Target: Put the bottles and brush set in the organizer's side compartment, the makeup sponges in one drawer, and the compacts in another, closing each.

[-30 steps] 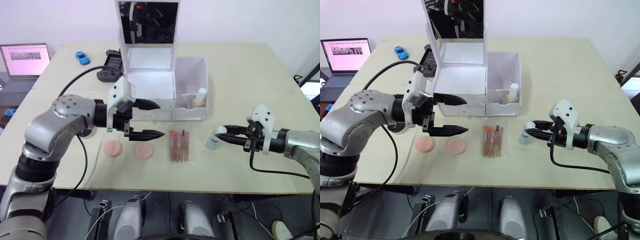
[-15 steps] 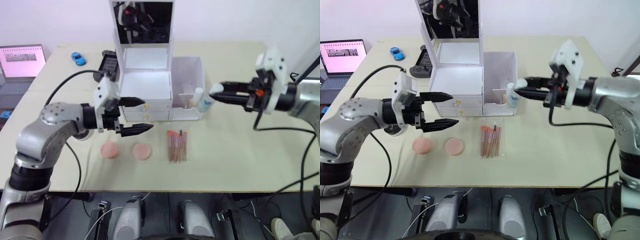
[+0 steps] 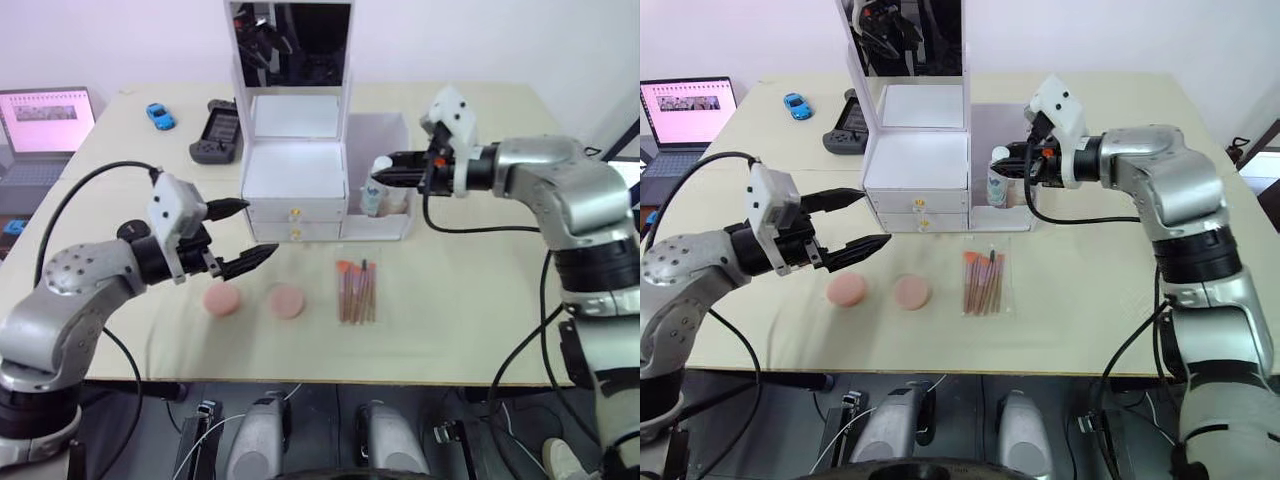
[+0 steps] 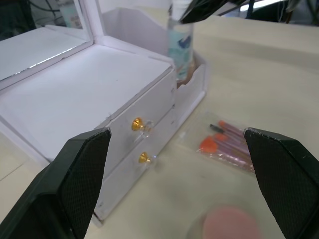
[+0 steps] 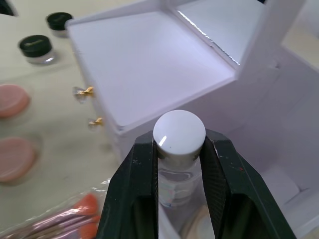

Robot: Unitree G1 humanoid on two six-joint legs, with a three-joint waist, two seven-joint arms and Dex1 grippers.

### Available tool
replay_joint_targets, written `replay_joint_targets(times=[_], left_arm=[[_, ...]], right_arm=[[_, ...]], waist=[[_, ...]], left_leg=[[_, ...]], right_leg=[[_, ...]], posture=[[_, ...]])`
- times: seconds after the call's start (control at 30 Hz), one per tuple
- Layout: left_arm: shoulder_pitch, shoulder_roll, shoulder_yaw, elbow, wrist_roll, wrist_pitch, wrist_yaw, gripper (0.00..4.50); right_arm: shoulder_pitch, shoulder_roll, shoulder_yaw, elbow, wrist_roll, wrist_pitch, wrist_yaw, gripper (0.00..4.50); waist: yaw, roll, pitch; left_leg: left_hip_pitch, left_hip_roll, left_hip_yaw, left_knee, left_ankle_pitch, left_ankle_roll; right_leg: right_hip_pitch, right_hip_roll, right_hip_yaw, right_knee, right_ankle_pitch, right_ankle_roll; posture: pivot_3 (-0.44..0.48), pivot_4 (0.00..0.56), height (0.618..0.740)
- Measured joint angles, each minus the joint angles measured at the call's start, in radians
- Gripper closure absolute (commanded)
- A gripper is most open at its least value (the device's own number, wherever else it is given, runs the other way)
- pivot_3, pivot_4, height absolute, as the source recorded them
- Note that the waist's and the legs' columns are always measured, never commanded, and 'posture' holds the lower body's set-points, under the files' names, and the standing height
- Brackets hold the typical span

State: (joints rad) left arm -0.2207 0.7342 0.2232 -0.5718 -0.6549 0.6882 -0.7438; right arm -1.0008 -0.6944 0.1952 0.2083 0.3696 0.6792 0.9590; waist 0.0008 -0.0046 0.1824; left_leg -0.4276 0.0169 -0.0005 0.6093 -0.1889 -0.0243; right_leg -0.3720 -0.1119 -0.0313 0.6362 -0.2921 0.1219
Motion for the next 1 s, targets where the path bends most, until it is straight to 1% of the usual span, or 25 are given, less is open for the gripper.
replay_joint_targets(times=[0.1, 0.23, 0.53, 0.6, 0.63, 0.8, 0.9, 1.0], left_arm=[[0.031, 0.000, 0.004, -0.028, -0.008, 0.005, 0.027, 0.00], [0.040, 0.001, 0.019, -0.044, -0.018, 0.005, 0.050, 0.00], [0.054, 0.013, 0.026, -0.055, -0.031, 0.007, 0.062, 0.00], [0.053, 0.014, 0.026, -0.052, -0.030, 0.005, 0.062, 0.00], [0.053, 0.018, 0.026, -0.048, -0.029, 0.004, 0.061, 0.00], [0.053, 0.025, 0.026, -0.035, -0.025, 0.001, 0.061, 0.00], [0.053, 0.025, 0.025, -0.035, -0.024, 0.001, 0.062, 0.00], [0.057, 0.025, 0.027, -0.035, -0.025, -0.002, 0.062, 0.00]], right_arm=[[-0.032, 0.024, 0.014, 0.060, -0.037, -0.043, 0.031, 3.84], [-0.032, 0.059, 0.034, 0.113, -0.066, -0.061, 0.069, 3.84], [-0.032, 0.108, 0.035, 0.200, -0.142, -0.125, 0.079, 3.84], [-0.032, 0.119, 0.036, 0.213, -0.160, -0.135, 0.085, 2.80], [-0.032, 0.120, 0.036, 0.214, -0.161, -0.136, 0.094, 2.48], [-0.050, 0.121, 0.036, 0.232, -0.179, -0.146, 0.126, 0.06], [-0.085, 0.111, 0.033, 0.238, -0.186, -0.149, 0.153, 0.02], [-0.106, 0.060, 0.023, 0.230, -0.178, -0.139, 0.214, 0.02]], waist=[[-0.004, 0.000, 0.000], [-0.011, 0.000, 0.000], [-0.014, 0.000, 0.000], [-0.013, 0.000, 0.000], [-0.013, 0.000, 0.000], [-0.014, 0.000, 0.000], [-0.014, 0.000, 0.000], [-0.011, 0.000, 0.000]], left_leg=[[0.000, 0.000, -0.001, -0.001, 0.000, 0.000], [0.000, 0.000, -0.001, 0.000, 0.000, 0.000], [0.000, 0.000, 0.000, 0.000, 0.000, 0.000], [0.000, 0.000, 0.000, 0.000, 0.000, 0.000], [0.000, 0.000, 0.000, -0.001, 0.000, 0.000], [0.000, 0.000, 0.000, 0.000, 0.000, 0.000], [0.000, 0.000, 0.000, -0.001, 0.000, 0.000], [0.000, 0.000, 0.000, -0.001, 0.000, 0.000]], right_leg=[[0.000, 0.000, 0.000, 0.002, 0.000, 0.000], [0.000, 0.000, 0.000, 0.002, 0.000, 0.000], [-0.001, 0.000, 0.000, 0.003, 0.000, 0.000], [-0.001, 0.000, 0.000, 0.004, 0.000, 0.000], [-0.001, 0.000, 0.000, 0.004, 0.000, 0.000], [-0.001, 0.000, 0.000, 0.004, 0.000, 0.000], [-0.002, 0.000, 0.000, 0.004, 0.000, 0.000], [-0.001, 0.000, 0.000, 0.003, 0.000, 0.000]], posture=[[0.000, 0.150, 0.740], [0.000, 0.150, 0.740], [0.000, 0.150, 0.740], [0.000, 0.150, 0.740], [0.000, 0.150, 0.740], [0.000, 0.150, 0.740], [0.000, 0.150, 0.740], [0.000, 0.150, 0.740]])
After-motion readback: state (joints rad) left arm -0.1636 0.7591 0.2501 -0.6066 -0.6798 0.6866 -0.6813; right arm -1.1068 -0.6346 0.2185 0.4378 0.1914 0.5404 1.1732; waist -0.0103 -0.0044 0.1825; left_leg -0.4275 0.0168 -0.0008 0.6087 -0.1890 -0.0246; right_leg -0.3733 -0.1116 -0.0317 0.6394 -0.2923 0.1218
